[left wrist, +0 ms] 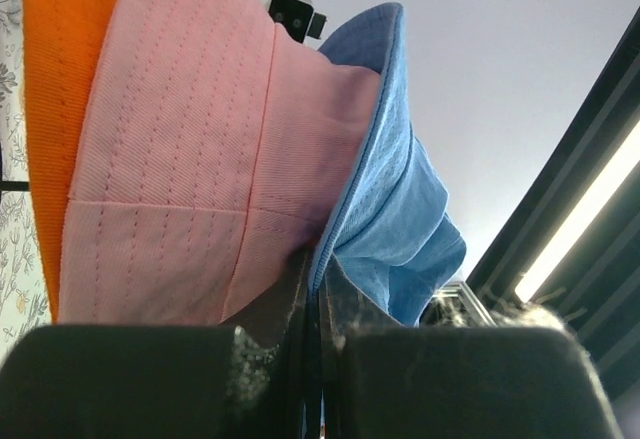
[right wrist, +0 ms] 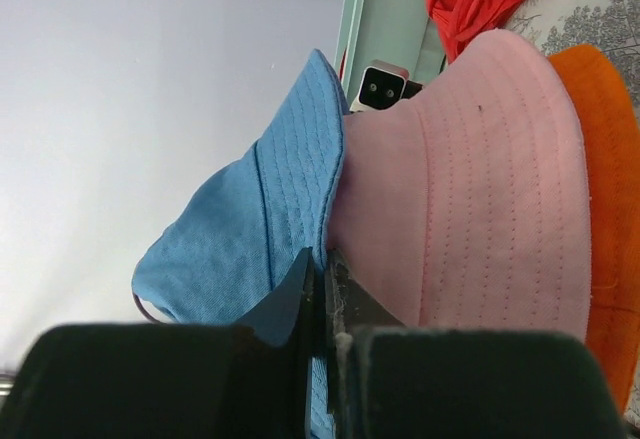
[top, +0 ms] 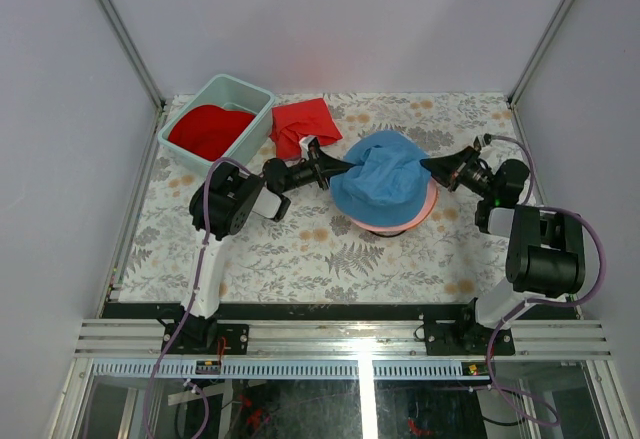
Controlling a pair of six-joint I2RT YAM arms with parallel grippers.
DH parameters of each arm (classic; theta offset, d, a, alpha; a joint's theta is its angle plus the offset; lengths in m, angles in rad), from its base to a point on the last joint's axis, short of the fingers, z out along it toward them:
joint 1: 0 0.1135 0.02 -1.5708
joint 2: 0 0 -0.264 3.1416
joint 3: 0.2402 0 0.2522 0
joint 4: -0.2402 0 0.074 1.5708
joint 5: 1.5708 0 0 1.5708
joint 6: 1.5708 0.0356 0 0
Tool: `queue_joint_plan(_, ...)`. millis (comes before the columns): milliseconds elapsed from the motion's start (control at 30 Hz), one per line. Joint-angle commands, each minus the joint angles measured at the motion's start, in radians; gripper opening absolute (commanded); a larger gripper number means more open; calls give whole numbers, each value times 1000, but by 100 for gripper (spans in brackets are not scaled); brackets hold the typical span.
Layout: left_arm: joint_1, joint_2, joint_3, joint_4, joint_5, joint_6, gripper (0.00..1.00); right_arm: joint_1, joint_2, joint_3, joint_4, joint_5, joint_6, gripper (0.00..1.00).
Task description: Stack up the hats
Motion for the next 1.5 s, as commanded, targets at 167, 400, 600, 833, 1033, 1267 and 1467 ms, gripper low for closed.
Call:
queue_joint_plan(167,14,26,71,63,-34,-30,12,-65,-16,49,-94,-20,-56,0)
queue_joint_plan(400,47,-45,33,64,-45,10,15,-60,-18,97,-126,-32,-54,0)
queue_joint_plan(600,54,-74,-34,64,-35,42,7,-43,-29,113,-184,-26,-85,0)
queue_joint_plan(833,41,-89,-72,64,-26,64,4,-36,-43,116,-238,-19,-119,0)
queue_joint_plan(1033,38,-69,-61,64,-31,71,0,-36,-56,110,-373,7,-200,0)
queue_joint_plan(1267,39,21,-124,65,-28,117,0,-36,-40,54,-530,45,-357,0)
queue_joint_plan(1467,42,42,-241,65,-36,176,0,-36,-18,13,-595,80,-439,0)
